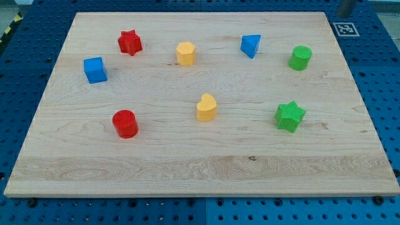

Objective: Move your arm diagonally to the red star

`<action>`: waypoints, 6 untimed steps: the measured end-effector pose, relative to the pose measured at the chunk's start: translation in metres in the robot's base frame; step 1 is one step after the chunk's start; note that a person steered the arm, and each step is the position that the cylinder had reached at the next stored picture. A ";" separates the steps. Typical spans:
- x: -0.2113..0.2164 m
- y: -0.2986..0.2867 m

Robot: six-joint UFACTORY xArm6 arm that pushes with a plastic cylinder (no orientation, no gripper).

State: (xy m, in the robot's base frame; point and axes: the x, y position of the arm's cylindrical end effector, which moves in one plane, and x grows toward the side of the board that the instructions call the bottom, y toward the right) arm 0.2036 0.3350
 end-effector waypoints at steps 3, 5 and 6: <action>0.042 -0.187; 0.059 -0.394; 0.075 -0.407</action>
